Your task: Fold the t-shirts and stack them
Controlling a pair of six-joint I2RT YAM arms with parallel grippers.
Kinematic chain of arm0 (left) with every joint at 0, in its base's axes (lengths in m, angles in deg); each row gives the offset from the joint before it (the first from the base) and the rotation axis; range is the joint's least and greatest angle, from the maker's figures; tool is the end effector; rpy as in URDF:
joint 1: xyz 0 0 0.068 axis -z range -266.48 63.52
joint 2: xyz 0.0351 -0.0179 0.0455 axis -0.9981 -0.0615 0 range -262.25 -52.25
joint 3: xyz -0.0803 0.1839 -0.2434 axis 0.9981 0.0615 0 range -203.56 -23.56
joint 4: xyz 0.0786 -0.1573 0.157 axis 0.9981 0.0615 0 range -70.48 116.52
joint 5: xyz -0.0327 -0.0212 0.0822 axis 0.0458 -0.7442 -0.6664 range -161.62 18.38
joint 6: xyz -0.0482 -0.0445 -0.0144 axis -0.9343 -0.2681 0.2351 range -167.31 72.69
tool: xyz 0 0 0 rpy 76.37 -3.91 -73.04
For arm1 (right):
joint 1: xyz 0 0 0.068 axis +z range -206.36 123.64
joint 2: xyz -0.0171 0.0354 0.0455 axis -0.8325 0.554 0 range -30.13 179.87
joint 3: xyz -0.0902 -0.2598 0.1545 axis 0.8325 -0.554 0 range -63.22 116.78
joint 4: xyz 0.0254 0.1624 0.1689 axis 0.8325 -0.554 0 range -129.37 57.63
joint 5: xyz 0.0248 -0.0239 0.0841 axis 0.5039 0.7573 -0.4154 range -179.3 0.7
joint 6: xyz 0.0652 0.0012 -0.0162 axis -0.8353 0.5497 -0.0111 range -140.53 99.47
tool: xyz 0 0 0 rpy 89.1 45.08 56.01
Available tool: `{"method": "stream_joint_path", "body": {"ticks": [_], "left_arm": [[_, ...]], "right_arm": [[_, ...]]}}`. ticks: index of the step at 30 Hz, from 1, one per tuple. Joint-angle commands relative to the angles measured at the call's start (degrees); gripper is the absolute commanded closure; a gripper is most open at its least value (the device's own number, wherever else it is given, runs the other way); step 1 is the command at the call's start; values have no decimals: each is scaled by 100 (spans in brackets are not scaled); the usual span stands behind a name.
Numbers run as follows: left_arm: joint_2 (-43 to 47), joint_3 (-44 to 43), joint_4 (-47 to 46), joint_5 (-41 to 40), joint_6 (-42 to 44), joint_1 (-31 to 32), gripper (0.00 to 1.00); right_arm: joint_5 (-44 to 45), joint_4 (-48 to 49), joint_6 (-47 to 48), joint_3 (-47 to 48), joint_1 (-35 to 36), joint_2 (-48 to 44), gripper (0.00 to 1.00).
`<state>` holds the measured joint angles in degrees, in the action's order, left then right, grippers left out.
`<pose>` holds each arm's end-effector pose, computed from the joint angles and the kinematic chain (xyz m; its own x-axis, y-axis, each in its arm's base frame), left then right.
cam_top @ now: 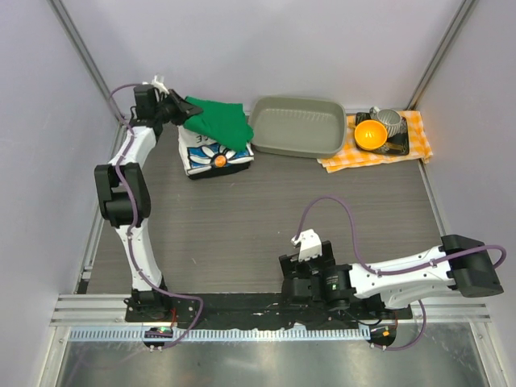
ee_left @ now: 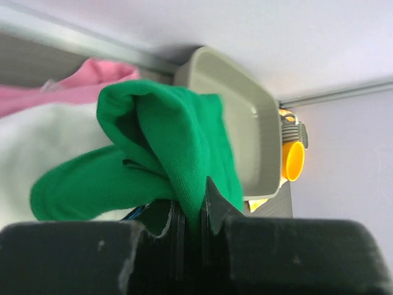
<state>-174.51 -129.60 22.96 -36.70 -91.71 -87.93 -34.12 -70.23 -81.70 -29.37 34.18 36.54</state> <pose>0.5215 -0.0175 0.3311 -0.6028 -0.5892 -0.5380 0.1348 0.5894 -0.7965 0.0427 0.1482 0.2301 -0.4981 -0.2220 -0.8382 -0.2843 0.9551 -0.0840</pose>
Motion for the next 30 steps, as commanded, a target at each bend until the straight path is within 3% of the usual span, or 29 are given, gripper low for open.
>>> {"method": "stream_joint_path", "body": {"ticks": [1, 8, 13, 14, 15, 17, 18, 24, 30], "left_arm": [[579, 741, -905, -99, -218, -153, 100], [1204, 2699, -1915, -178, -437, -259, 100], [1450, 3343, -2190, -257, -518, -268, 96], [1511, 3379, -1964, -379, -447, -268, 88], [1521, 3362, -1805, -424, -351, -268, 60], [1590, 3239, -1357, -747, -96, -285, 38], [1626, 3230, -1050, -880, -51, -294, 1], [2047, 3274, -92, -1617, -86, -496, 0], [2635, 2484, 2553, -2777, 107, -575, 0]], "right_arm": [[265, 201, 61, 254, 16, 135, 0], [231, 376, 351, 474, 25, 443, 1], [90, 508, 413, 570, 34, 627, 0], [37, 508, 430, 571, 34, 636, 0], [20, 500, 421, 571, 42, 619, 0], [-24, 482, 395, 518, 77, 575, 0], [-25, 447, 378, 492, 95, 505, 0], [159, 201, 412, 526, 78, 215, 0], [-50, -476, 753, 1062, -782, 267, 0]]}}
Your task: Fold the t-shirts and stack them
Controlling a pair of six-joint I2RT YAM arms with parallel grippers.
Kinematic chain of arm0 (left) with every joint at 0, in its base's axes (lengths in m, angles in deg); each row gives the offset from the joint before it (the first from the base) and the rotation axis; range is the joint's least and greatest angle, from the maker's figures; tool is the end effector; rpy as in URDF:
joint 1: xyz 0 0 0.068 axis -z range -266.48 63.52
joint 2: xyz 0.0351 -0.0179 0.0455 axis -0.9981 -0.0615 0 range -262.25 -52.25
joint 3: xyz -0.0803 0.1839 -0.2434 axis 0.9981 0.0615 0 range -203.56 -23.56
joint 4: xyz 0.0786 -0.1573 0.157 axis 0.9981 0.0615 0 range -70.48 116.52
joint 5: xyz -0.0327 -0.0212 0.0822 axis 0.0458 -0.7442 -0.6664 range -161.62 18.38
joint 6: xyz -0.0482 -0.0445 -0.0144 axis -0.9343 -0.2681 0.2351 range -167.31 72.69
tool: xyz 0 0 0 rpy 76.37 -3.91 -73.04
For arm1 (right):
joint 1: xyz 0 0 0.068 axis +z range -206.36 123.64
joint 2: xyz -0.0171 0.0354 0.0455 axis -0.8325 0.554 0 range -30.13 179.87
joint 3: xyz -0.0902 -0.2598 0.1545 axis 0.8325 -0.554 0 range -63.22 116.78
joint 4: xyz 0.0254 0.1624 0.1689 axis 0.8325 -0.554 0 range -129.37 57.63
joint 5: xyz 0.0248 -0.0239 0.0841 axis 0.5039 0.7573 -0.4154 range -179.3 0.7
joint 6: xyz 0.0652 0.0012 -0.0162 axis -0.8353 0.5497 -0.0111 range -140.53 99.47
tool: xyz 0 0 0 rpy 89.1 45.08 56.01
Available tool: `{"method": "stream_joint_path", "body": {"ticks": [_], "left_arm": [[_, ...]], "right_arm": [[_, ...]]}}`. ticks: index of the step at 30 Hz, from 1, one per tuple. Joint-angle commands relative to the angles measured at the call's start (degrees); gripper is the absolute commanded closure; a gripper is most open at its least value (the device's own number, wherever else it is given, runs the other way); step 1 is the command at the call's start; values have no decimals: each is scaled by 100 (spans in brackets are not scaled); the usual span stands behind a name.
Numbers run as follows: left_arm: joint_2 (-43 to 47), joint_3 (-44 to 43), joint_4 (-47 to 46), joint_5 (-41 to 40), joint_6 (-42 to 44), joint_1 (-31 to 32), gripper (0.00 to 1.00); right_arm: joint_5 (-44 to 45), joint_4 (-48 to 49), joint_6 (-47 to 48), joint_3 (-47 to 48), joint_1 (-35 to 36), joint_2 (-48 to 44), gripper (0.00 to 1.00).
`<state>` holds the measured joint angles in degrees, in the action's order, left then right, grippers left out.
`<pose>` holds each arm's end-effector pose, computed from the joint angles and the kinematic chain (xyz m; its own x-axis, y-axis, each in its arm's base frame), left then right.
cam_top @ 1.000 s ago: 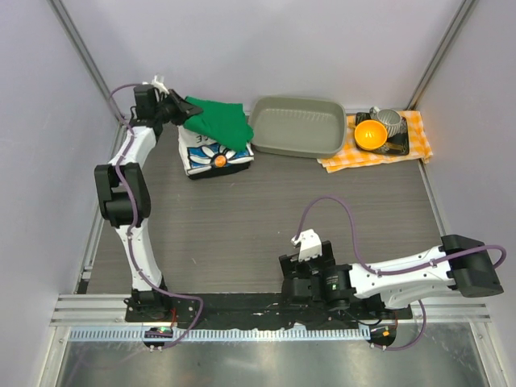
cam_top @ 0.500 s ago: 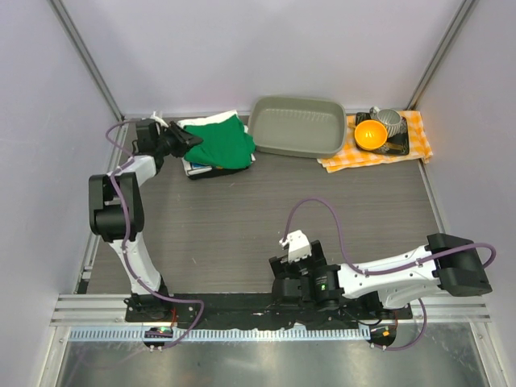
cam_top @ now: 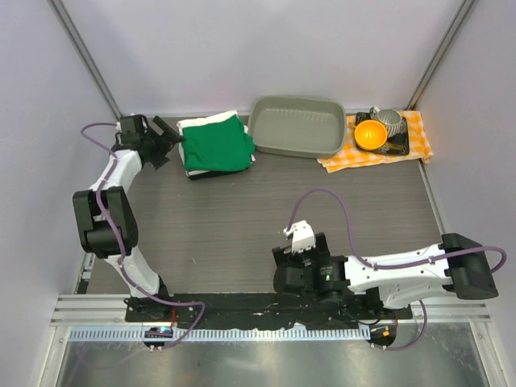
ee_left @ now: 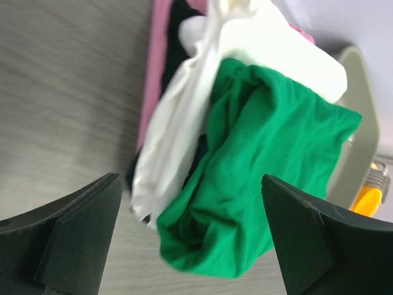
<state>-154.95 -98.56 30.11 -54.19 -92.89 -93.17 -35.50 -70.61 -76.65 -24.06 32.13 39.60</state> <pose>0.4054 0.0314 0.2884 -0.5181 -0.7470 -0.4167 -0.3540 0.6307 -0.6905 0.0478 0.1679 0.2449 -0.4974 -0.2647 -0.8261 -0.3044 0.9450 -0.1196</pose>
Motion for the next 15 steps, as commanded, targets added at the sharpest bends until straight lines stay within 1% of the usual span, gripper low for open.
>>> {"method": "stream_joint_path", "body": {"ticks": [1, 2, 3, 5, 6, 7, 8, 10, 11, 12, 13, 14, 15], "left_arm": [[785, -777, 2146, -1092, 277, -42, 0], [925, -814, 2497, -1171, 321, -33, 0], [1092, -840, 2657, -1207, 444, -16, 0], [1549, -823, 3060, -1338, 559, 2, 0], [1707, -788, 3141, -1356, 681, 11, 0], [2074, -631, 3177, -1348, 734, 19, 0], [2261, -508, 3125, -1313, 813, 20, 0], [2621, -140, 3090, -1277, 1041, 46, 0], [2962, -7, 3046, -1277, 1138, 55, 0], [3166, 273, 2941, -1329, 1183, 124, 0], [3333, 406, 2897, -1347, 1270, 160, 0], [3700, 521, 2879, -1295, 1315, 186, 0], [3861, 791, 2792, -1225, 1367, 230, 0]], "right_arm": [[0, -456, 390, 627, -865, -21, 1], [-27, -448, 539, 863, -1008, 31, 0], [-1, -439, 845, 987, -1122, 75, 0], [25, -430, 1119, 1390, -1570, 285, 0], [-79, -378, 1425, 1523, -1754, 382, 0], [-246, -299, 1646, 1673, -2000, 531, 0], [-543, -194, 1805, 1987, -2411, 680, 0], [-825, -88, 2190, 2314, -2870, 1190, 0], [-1280, 26, 2306, 2646, -3412, 1366, 0], [-1563, 88, 2420, 2815, -3687, 1785, 0], [-1861, 149, 2604, 2965, -3968, 1989, 0], [-2152, 185, 2702, 3323, -4310, 2235, 0], [-2372, 159, 2729, 3509, -4792, 2594, 0]]}}
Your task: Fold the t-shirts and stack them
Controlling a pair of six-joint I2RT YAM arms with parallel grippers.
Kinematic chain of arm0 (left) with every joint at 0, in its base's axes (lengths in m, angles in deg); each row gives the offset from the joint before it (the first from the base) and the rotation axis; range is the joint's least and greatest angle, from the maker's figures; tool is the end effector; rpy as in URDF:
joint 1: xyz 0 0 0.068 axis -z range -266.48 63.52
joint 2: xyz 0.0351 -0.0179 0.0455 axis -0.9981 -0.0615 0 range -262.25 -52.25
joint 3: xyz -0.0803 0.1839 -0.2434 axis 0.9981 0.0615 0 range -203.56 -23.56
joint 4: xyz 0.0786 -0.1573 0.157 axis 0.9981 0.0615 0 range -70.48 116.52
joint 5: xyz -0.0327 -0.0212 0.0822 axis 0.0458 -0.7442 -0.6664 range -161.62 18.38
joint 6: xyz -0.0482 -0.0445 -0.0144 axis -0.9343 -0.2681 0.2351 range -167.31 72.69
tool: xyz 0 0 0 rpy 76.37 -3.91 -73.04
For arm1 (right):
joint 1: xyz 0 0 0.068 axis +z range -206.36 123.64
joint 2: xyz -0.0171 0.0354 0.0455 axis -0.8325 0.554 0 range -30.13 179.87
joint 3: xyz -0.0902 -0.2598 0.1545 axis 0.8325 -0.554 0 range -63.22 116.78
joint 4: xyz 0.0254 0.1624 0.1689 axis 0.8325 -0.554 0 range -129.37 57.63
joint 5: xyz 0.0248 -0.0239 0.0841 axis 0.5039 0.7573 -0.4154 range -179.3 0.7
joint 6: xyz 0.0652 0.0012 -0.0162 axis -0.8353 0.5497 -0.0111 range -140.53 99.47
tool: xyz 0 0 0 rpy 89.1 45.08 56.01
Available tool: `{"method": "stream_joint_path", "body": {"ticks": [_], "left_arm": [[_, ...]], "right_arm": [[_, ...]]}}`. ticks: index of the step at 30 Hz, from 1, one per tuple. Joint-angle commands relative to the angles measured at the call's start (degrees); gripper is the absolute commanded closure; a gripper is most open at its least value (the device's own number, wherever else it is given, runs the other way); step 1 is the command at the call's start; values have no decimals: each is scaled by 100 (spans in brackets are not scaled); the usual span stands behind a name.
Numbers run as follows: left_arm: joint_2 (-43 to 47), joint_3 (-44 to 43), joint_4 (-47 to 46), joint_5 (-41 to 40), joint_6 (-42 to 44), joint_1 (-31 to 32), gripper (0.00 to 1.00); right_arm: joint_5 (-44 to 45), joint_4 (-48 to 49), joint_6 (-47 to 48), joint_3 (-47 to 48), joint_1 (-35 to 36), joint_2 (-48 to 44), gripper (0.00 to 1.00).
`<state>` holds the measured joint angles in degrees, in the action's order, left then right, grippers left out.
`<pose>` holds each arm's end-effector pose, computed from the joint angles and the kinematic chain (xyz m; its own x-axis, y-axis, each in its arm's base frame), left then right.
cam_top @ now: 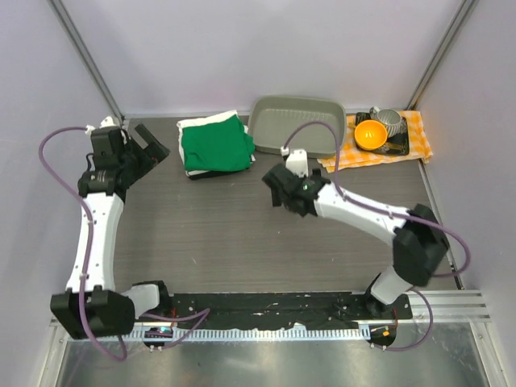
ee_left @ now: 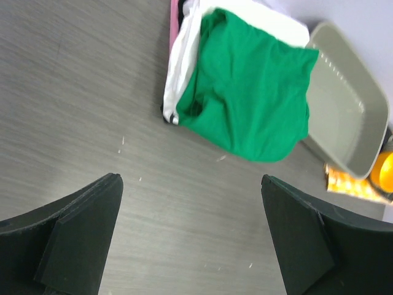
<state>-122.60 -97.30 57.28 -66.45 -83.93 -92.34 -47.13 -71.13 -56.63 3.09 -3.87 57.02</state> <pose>0.2344 0.0191 0.4043 -0.4342 -0.6419 -0.6321 -0.3574 0.7668 -0.5332 0.2031 0.2054 0.3017 -0.6489 -0.1283 -0.7500 0.0016 0.9855 -0.1699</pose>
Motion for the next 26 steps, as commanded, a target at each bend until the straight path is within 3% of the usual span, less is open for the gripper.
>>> {"method": "stream_joint_path", "body": {"ticks": [1, 6, 14, 20, 24, 26], "left_arm": [[793, 798, 30, 54, 498, 165, 0], [1418, 1352, -190, -357, 709, 401, 0], [1103, 1441, -445, -1633, 604, 1202, 0], [830, 1204, -1200, -2063, 1007, 1211, 0], [610, 1072, -1288, -2046, 1122, 1202, 0], [540, 1080, -1280, -2038, 1105, 1202, 0]], "right_arm": [[-1151, 185, 727, 944, -1432, 1004, 0], [-1132, 317, 999, 1359, -2479, 1295, 1], [-1535, 281, 1246, 1605, -3893, 997, 0], [-1072, 965, 1394, 1483, -4063, -39, 0], [-1657, 1494, 1693, 1280, -4054, -743, 0], [-1354, 1791, 1650, 1123, -4019, -1050, 0]]}}
